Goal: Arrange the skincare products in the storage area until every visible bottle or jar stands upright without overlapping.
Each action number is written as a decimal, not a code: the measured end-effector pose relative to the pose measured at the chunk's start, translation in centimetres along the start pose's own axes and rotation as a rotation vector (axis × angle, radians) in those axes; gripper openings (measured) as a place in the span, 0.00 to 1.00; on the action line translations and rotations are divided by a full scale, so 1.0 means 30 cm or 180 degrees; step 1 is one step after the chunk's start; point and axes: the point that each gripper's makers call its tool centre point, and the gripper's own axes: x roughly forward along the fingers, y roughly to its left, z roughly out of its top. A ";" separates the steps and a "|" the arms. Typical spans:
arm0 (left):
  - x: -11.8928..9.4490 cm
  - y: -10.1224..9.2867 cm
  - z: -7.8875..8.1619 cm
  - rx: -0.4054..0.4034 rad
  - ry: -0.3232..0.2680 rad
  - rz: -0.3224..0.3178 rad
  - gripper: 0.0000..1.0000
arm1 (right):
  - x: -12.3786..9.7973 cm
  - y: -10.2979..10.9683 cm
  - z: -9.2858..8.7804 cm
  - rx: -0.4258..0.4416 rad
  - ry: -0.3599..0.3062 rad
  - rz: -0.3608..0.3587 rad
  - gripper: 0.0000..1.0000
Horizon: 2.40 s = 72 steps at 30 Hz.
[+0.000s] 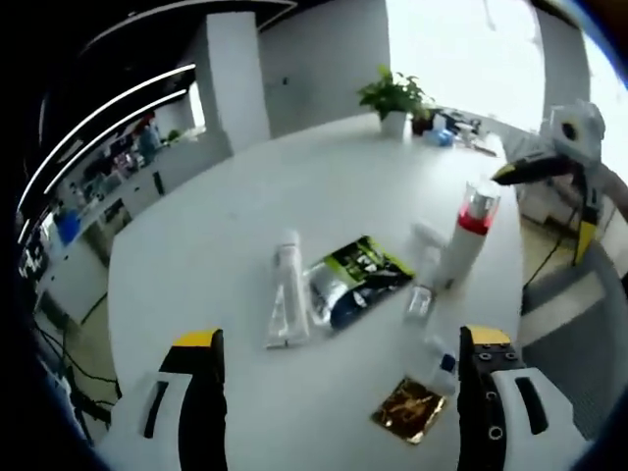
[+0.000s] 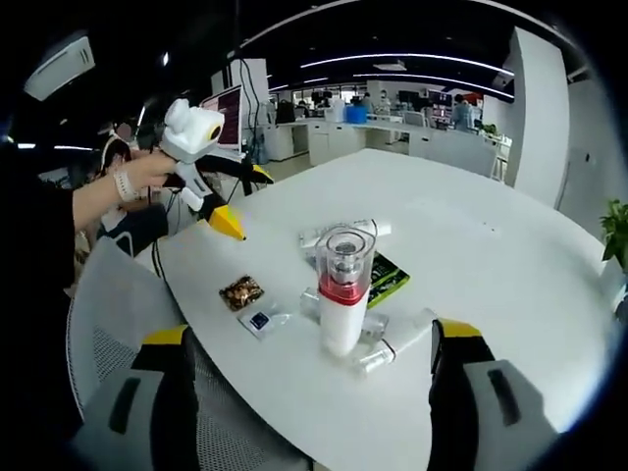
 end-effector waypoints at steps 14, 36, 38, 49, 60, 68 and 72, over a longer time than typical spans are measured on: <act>0.197 0.103 0.012 -0.0074 0.0119 -0.0209 0.83 | 0.026 -0.026 -0.010 0.0140 0.0105 -0.0042 1.00; 0.432 0.196 -0.049 -0.0345 0.0320 -0.0138 0.53 | 0.076 -0.052 -0.062 0.0416 0.0245 -0.0058 1.00; 0.447 0.198 -0.039 -0.0346 0.0299 -0.0126 0.51 | 0.082 -0.049 -0.064 0.0419 0.0256 -0.0052 1.00; 0.524 0.206 -0.020 -0.0287 0.0355 -0.0050 0.39 | 0.080 -0.070 -0.076 0.0453 0.0310 -0.0109 1.00; 0.558 0.213 -0.027 -0.0241 0.0378 0.0145 0.36 | 0.077 -0.071 -0.092 0.0500 0.0336 -0.0115 1.00; 0.563 0.210 -0.029 -0.0334 0.0308 0.0213 0.33 | 0.082 -0.068 -0.104 0.0423 0.0412 -0.0077 1.00; 0.565 0.214 -0.028 -0.0373 0.0272 0.0197 0.32 | 0.084 -0.063 -0.109 0.0429 0.0419 -0.0066 1.00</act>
